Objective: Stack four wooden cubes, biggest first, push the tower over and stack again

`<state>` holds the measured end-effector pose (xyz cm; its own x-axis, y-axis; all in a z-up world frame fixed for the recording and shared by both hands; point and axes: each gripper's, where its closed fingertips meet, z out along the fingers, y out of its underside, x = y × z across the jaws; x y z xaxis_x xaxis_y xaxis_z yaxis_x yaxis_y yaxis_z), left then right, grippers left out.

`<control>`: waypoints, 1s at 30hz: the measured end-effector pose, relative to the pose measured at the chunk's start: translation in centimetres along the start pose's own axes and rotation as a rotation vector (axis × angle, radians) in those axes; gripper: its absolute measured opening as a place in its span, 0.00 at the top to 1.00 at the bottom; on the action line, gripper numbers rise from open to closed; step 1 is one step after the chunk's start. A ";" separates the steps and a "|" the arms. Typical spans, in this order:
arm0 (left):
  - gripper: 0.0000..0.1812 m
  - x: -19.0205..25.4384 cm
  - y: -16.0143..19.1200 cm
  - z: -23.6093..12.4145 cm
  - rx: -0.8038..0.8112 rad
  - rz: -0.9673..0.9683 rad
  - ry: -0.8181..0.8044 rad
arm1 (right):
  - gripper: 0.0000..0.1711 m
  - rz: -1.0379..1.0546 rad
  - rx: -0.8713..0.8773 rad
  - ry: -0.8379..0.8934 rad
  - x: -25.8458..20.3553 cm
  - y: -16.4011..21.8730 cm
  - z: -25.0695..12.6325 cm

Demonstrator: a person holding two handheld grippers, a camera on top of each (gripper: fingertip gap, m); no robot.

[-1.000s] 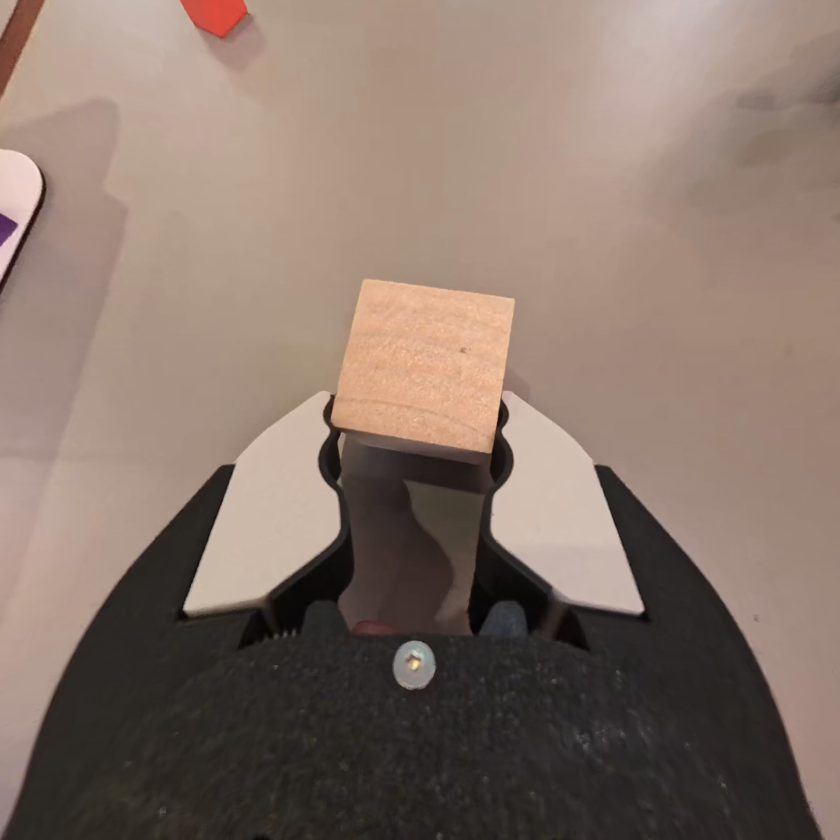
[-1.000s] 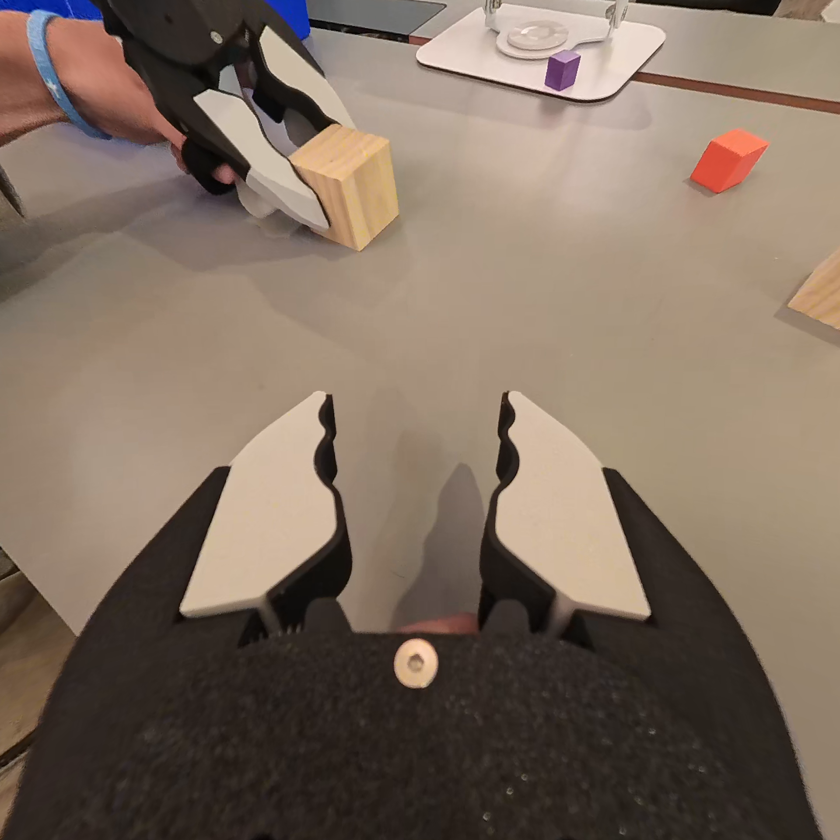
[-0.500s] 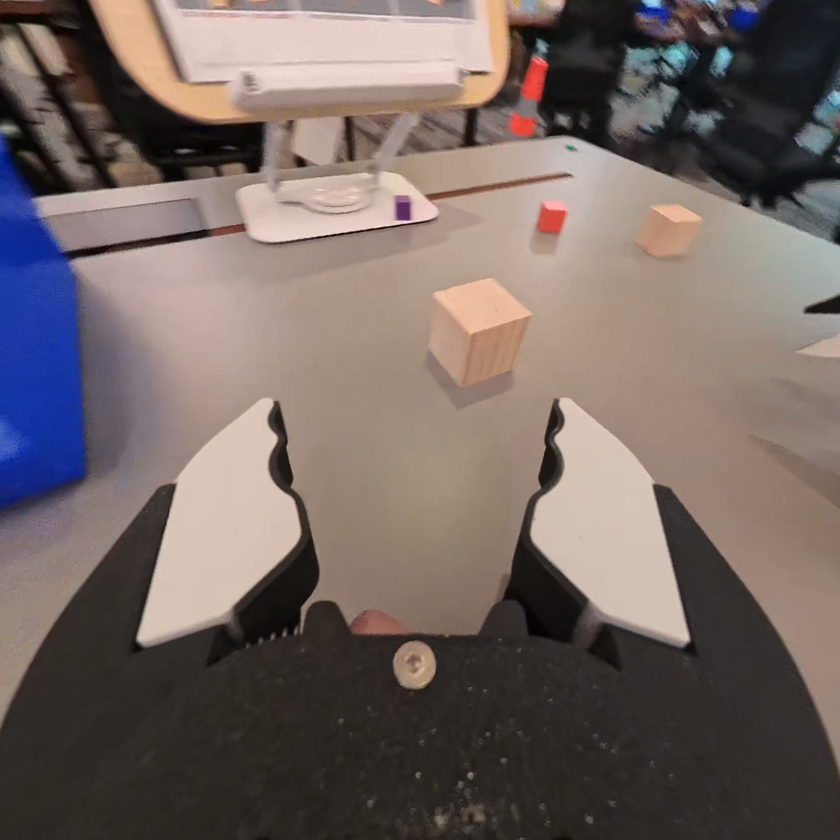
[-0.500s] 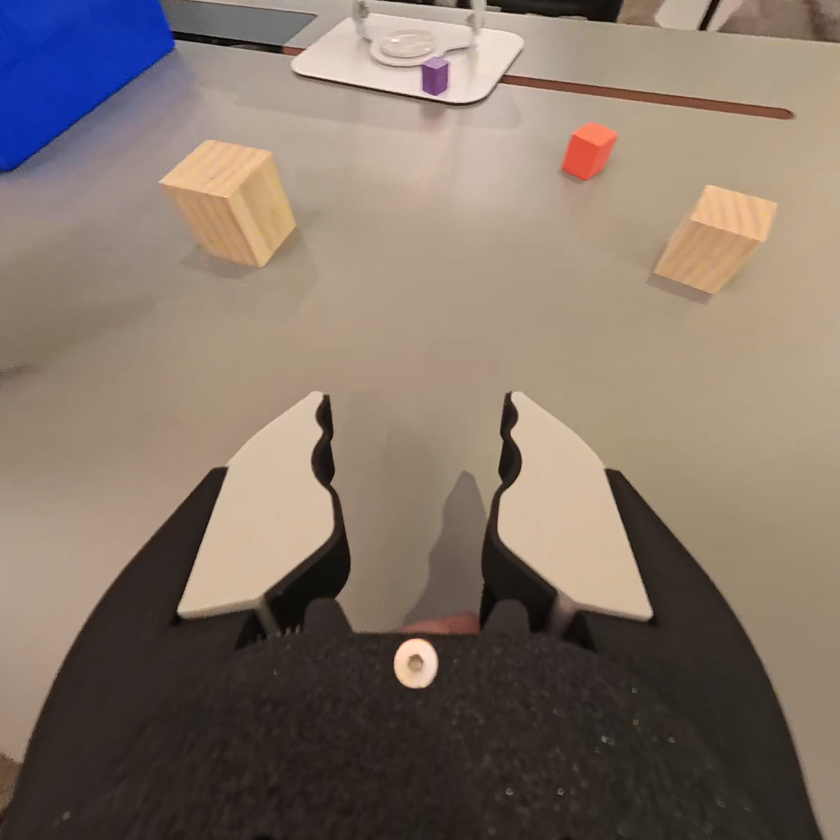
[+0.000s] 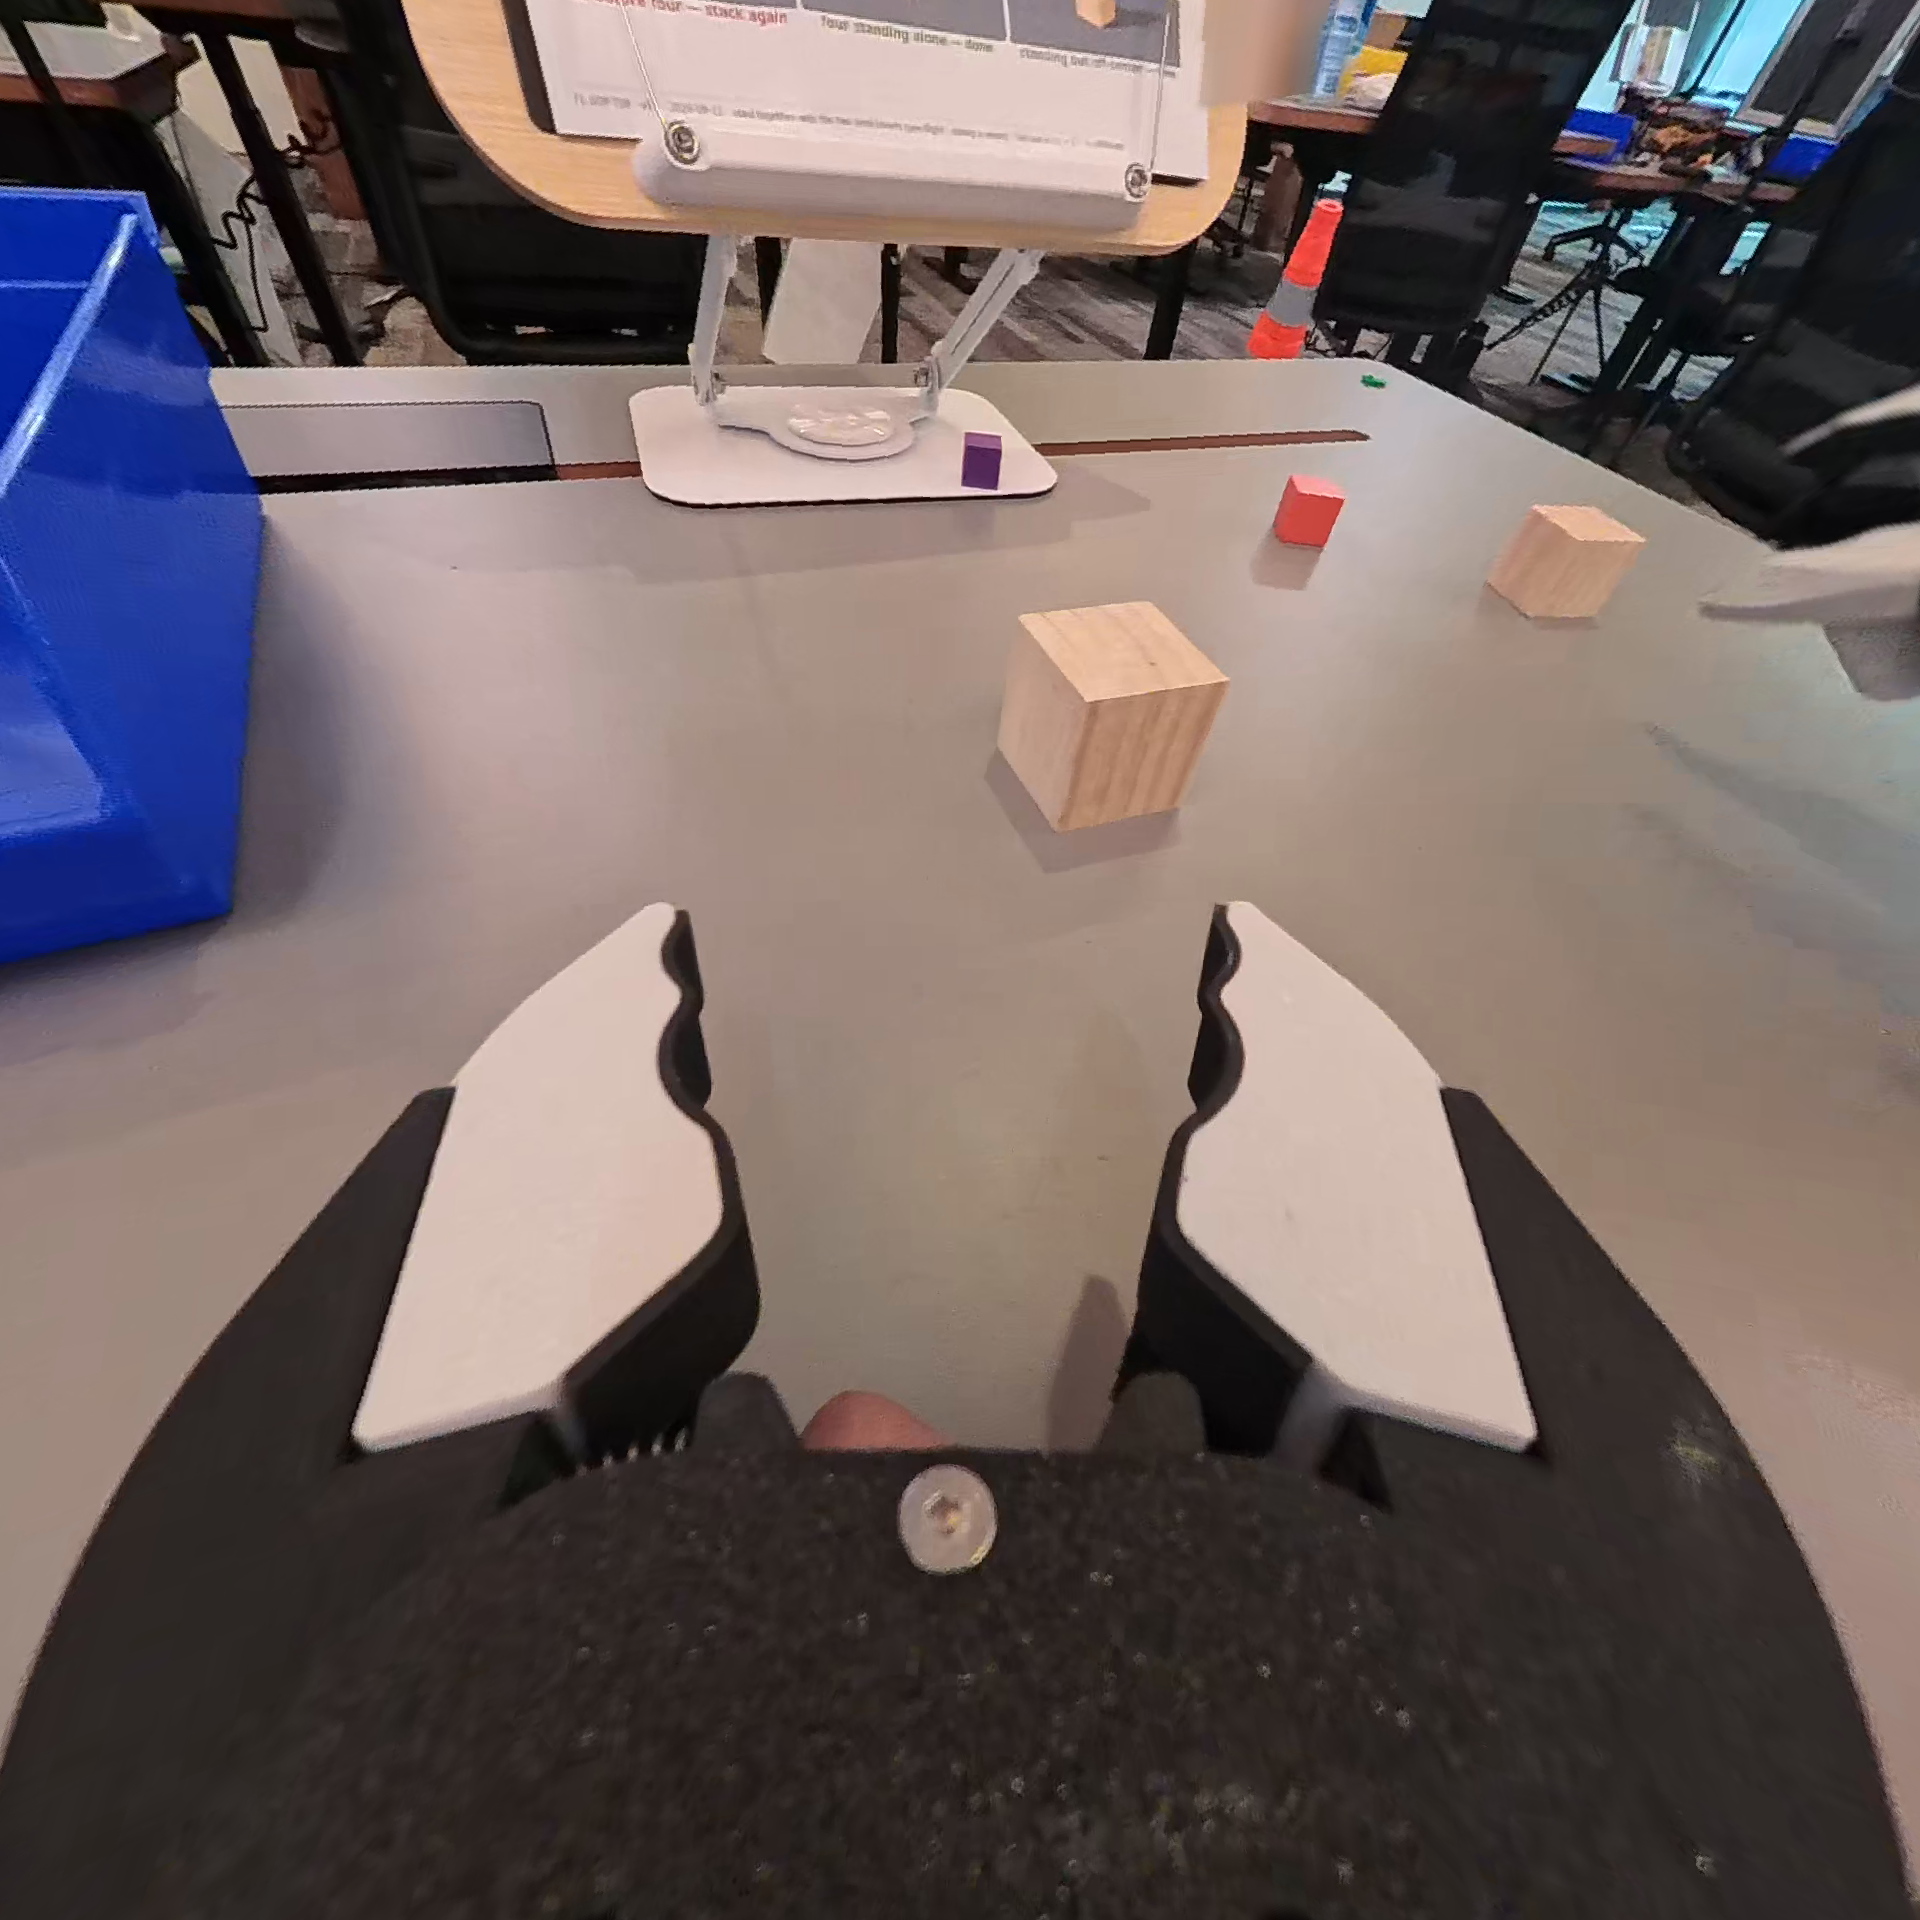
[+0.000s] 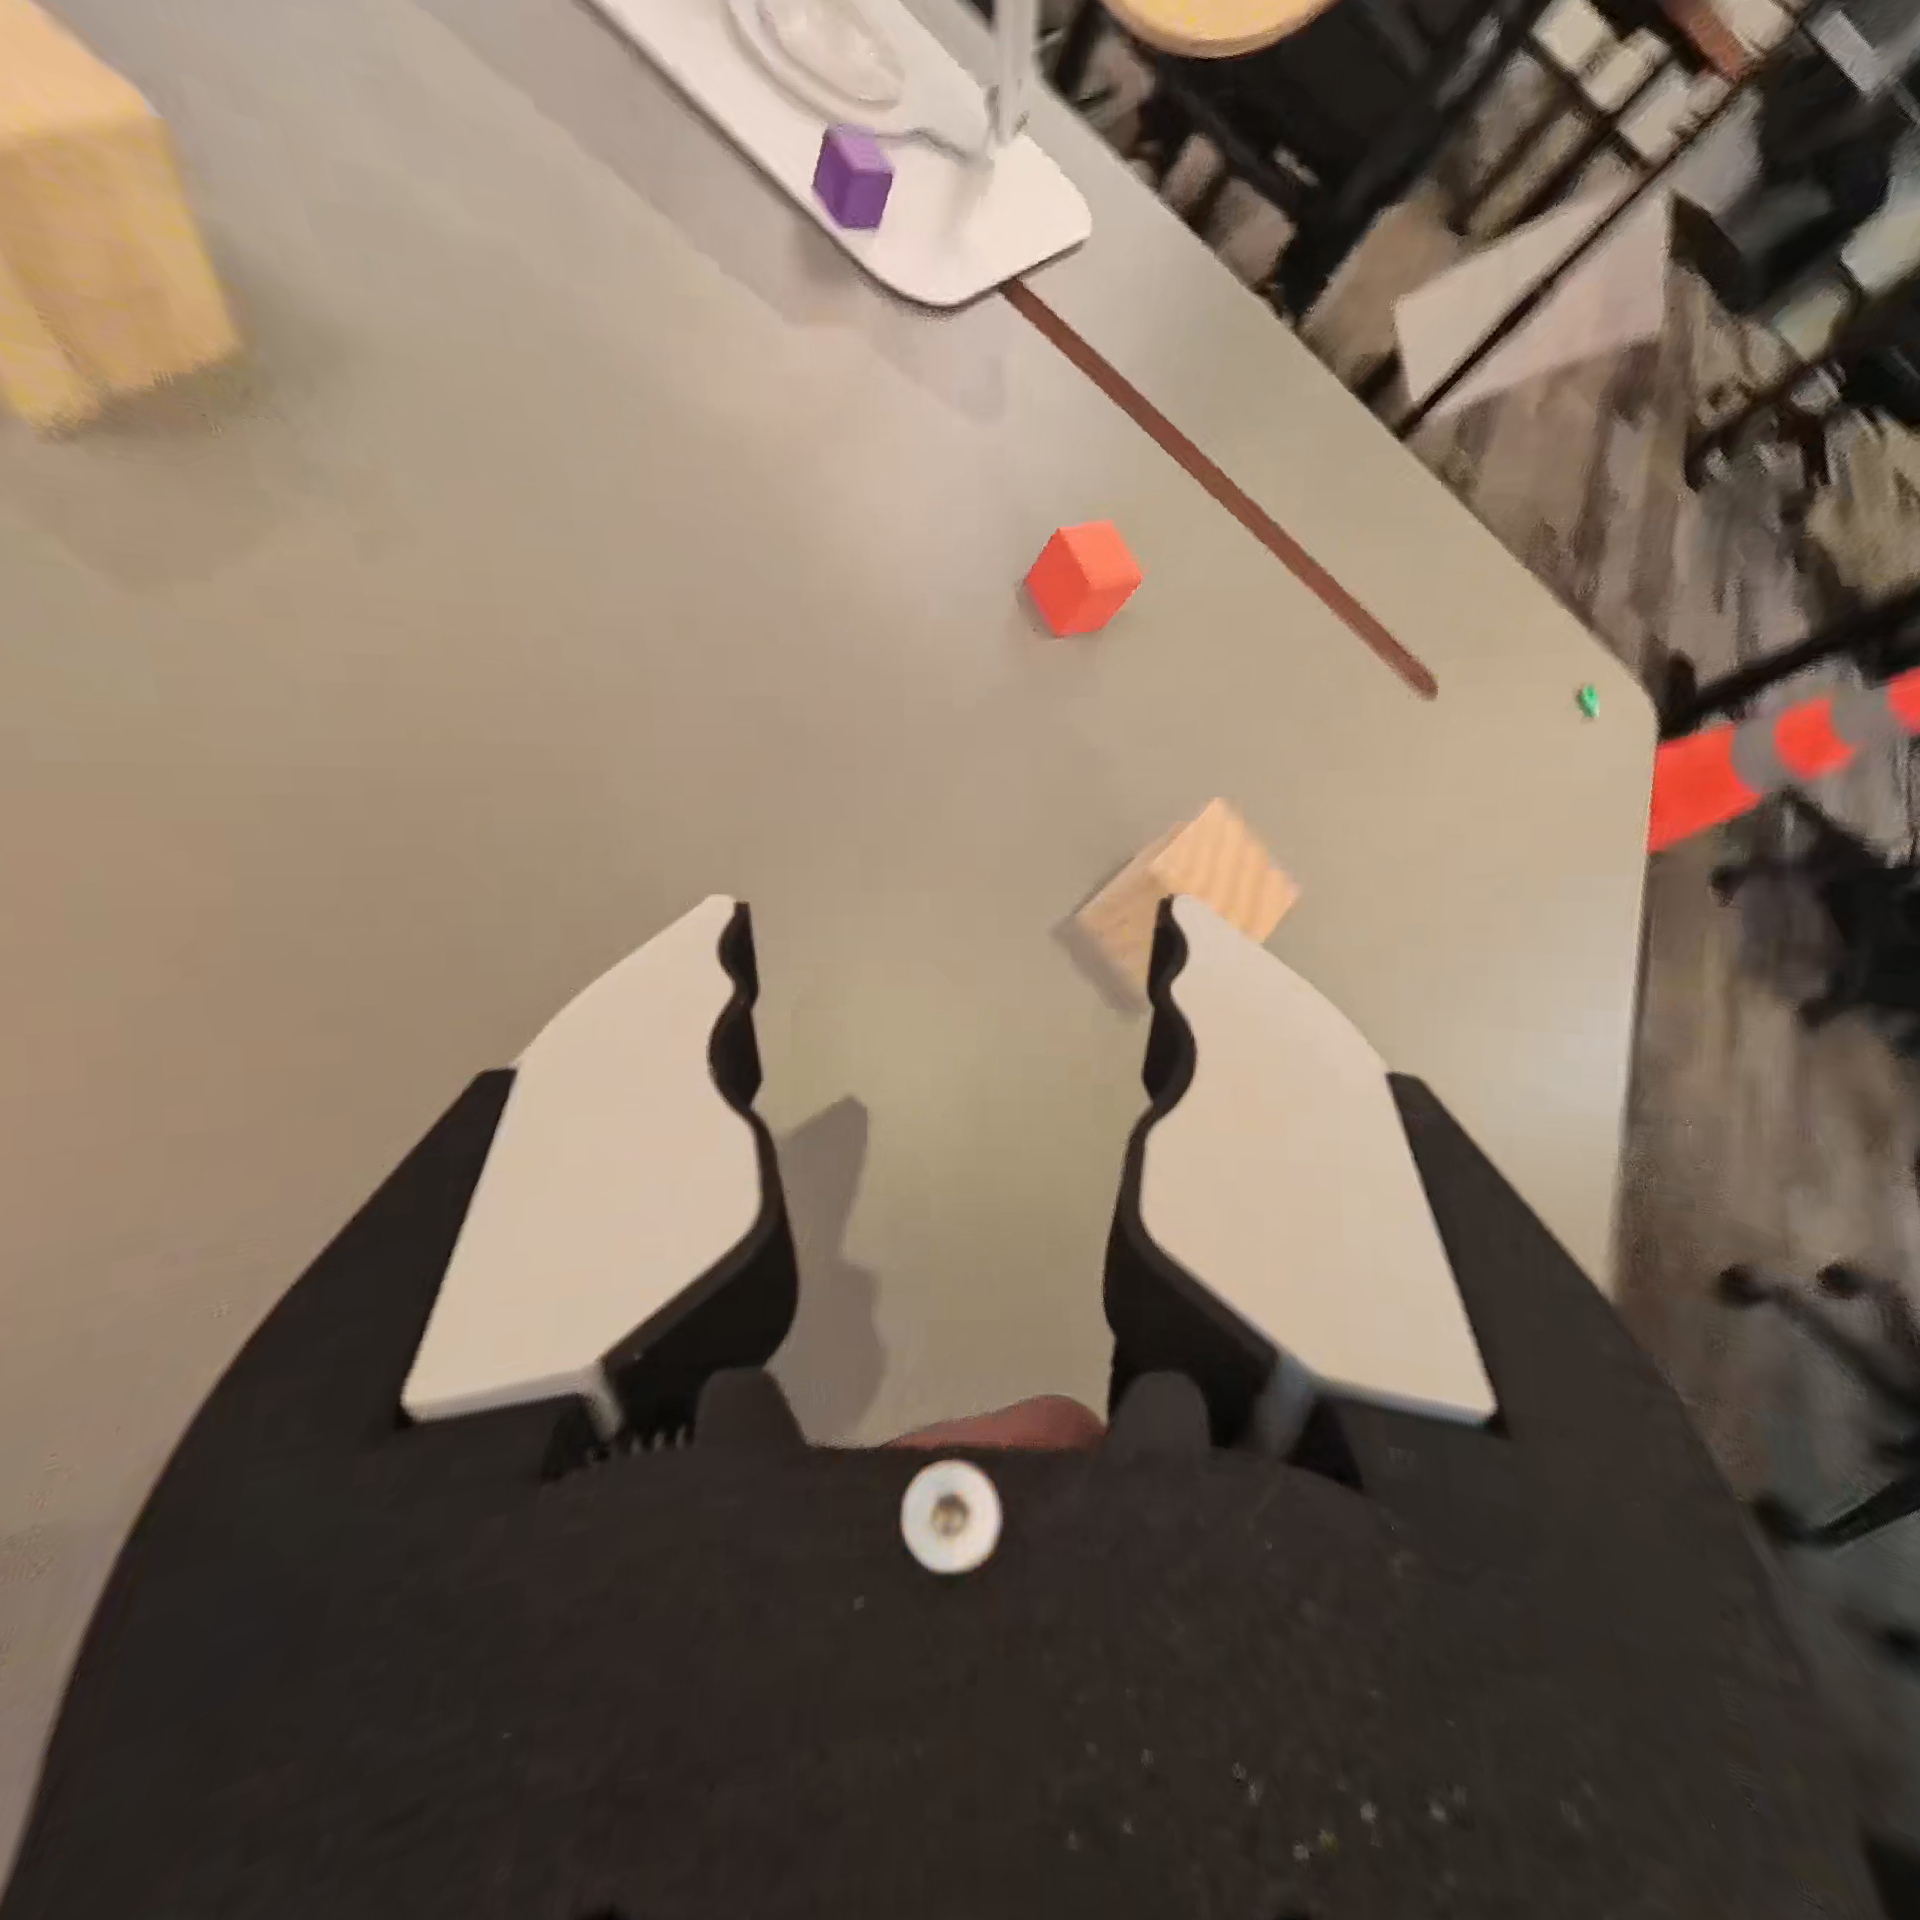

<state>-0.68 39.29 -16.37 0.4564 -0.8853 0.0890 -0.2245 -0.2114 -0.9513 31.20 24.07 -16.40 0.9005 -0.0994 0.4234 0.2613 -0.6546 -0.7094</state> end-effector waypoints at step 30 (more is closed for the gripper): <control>0.53 0.8 0.7 0.4 -0.055 0.008 0.067 | 0.73 -0.511 -0.434 -0.429 3.9 1.3 6.8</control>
<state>-0.07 38.59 -17.05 0.3966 -0.9122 0.1031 -0.2757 -0.2254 -0.9344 37.36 27.93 -19.47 0.7838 0.5320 0.3202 0.5993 -0.7833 -0.1654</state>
